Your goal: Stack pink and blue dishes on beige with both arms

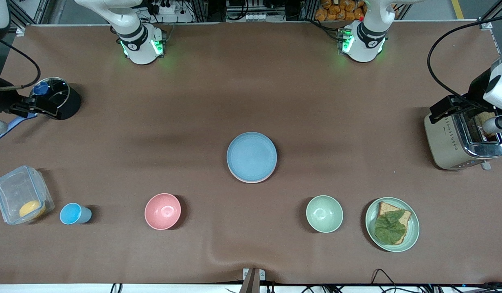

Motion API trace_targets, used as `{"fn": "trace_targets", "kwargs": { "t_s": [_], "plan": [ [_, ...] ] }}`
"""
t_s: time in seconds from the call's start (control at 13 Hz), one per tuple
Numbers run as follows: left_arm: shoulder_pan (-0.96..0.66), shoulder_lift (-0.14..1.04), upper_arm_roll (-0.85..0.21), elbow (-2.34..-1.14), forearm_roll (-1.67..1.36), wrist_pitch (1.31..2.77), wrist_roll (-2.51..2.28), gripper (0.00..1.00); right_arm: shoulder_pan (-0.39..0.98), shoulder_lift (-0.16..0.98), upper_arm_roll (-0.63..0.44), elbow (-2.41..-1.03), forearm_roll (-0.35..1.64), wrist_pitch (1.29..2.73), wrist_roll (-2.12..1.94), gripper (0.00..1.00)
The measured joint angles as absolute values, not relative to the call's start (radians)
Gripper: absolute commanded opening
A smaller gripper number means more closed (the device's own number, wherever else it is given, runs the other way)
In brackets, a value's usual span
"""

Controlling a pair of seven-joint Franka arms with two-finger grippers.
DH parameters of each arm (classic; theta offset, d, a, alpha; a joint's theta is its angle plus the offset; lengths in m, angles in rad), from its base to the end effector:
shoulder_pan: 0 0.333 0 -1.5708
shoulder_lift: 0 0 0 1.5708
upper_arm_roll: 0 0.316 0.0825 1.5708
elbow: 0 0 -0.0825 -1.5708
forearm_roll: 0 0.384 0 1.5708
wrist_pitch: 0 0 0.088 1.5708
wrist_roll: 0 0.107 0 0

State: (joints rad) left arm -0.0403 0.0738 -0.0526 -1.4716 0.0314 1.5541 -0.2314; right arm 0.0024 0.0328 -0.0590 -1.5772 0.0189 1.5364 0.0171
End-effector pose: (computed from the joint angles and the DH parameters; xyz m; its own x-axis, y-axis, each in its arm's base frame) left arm 0.5742 -0.0488 0.6281 0.9902 0.1387 0.0149 0.1390 -0.9900 -0.0248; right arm 0.5589 -0.0290 0.6004 0.9946 -0.0729 -0.0738 -0.0743 -0.9971 -0.0157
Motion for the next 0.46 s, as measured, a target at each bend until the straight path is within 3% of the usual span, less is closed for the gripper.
{"fn": "trace_targets", "kwargs": {
  "t_s": [0.46],
  "plan": [
    [-0.041, 0.06, -0.056, -1.483, 0.031, 1.554, -0.213, 1.0, -0.001, 0.02, -0.059, -1.582, 0.019, 1.545, 0.018, 1.0]
  ]
}}
